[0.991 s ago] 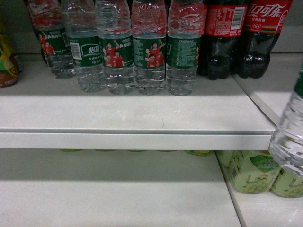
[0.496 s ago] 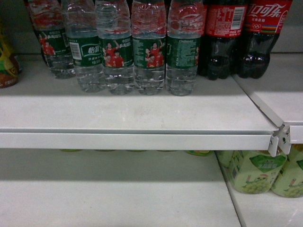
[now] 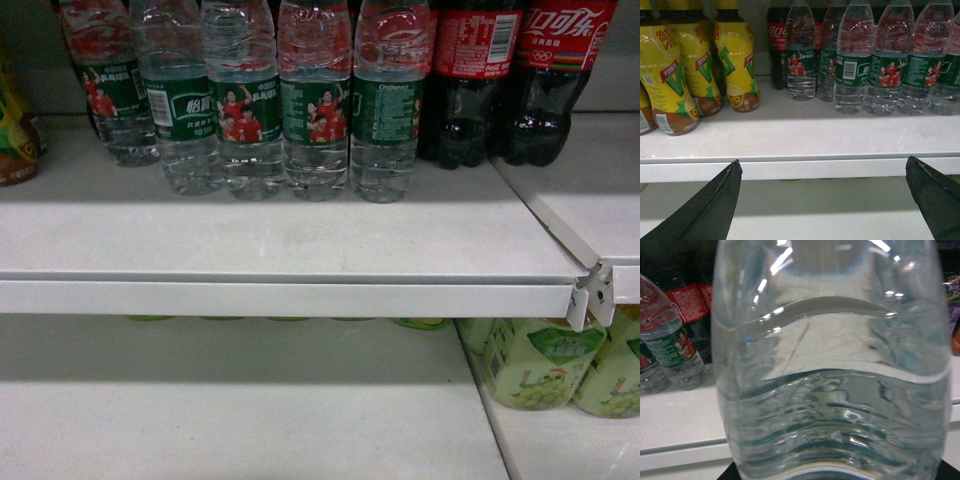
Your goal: Move water from second to third shelf
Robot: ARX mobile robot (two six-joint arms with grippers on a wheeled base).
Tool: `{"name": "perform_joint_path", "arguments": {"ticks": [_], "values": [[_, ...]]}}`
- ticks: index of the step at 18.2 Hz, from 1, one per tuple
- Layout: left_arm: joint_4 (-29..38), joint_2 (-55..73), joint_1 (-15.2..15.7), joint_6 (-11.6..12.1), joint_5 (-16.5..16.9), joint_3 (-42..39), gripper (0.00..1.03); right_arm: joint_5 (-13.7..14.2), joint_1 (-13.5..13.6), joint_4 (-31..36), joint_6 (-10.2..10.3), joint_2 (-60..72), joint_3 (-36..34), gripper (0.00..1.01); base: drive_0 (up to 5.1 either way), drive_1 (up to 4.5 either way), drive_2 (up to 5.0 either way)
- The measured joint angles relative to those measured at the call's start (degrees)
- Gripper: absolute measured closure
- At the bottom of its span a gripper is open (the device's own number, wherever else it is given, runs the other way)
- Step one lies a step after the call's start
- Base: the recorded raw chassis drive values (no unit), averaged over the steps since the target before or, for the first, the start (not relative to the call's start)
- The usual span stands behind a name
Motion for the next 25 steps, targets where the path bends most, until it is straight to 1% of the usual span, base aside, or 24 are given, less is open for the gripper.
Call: {"name": "perform_joint_path", "arguments": {"ticks": [25], "values": [[-0.02,0.0,0.0,0.0,0.09,0.0,0.05,0.02,0.0,-0.11,0.63,-0.28,-0.57,0.57,0.0,0.0,0.0]]}}
